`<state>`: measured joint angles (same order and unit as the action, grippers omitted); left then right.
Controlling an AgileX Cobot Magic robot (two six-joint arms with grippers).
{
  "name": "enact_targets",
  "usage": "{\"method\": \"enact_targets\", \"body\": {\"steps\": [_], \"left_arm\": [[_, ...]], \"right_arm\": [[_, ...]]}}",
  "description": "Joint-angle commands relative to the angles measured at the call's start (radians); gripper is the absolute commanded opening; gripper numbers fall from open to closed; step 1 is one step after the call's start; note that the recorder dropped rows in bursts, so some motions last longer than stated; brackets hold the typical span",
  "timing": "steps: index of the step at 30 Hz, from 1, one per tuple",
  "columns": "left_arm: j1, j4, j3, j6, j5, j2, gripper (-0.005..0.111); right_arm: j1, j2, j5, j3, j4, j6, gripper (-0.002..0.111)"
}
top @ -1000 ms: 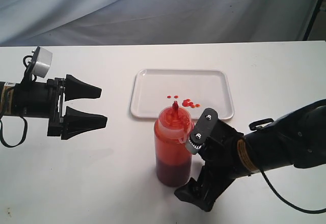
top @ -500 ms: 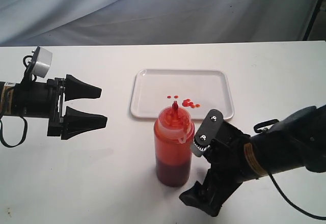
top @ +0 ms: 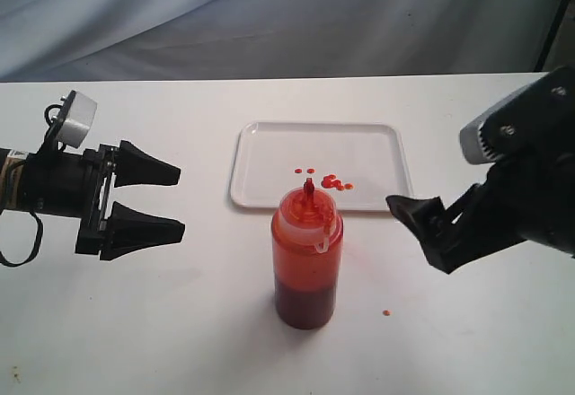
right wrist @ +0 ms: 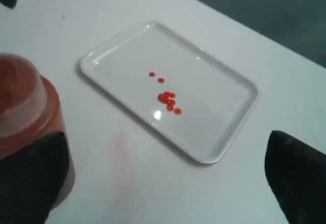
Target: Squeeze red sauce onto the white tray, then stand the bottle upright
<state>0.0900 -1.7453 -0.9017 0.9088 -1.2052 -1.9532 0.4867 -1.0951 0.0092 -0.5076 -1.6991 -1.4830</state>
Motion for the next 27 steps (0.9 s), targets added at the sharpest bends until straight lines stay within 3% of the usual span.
{"method": "enact_targets", "body": {"steps": [1,2,15,17,21,24,27], "left_arm": [[0.000,0.001,0.006,0.018,-0.016,0.010,0.105],[0.000,0.001,0.006,0.032,-0.016,0.010,0.105],[-0.002,0.046,0.006,0.085,-0.016,0.008,0.105],[-0.002,0.053,0.006,0.087,-0.016,0.008,0.105],[-0.002,0.069,0.006,0.087,-0.016,0.008,0.104],[-0.002,0.081,0.006,0.087,-0.016,0.008,0.098],[-0.002,0.113,0.006,0.087,-0.016,0.008,0.074]], "right_arm": [[-0.009,0.124,0.008,0.004,0.010,-0.042,0.060],[-0.009,0.148,0.013,0.004,0.012,-0.049,0.049],[-0.009,0.346,0.020,0.004,0.049,-0.091,0.054],[-0.009,0.363,0.024,0.004,0.047,-0.091,0.044],[-0.009,0.399,0.084,0.004,0.038,-0.091,0.004],[-0.009,0.428,0.199,0.004,0.035,-0.091,0.000],[-0.009,0.441,0.298,0.004,0.047,-0.095,0.000]]}}
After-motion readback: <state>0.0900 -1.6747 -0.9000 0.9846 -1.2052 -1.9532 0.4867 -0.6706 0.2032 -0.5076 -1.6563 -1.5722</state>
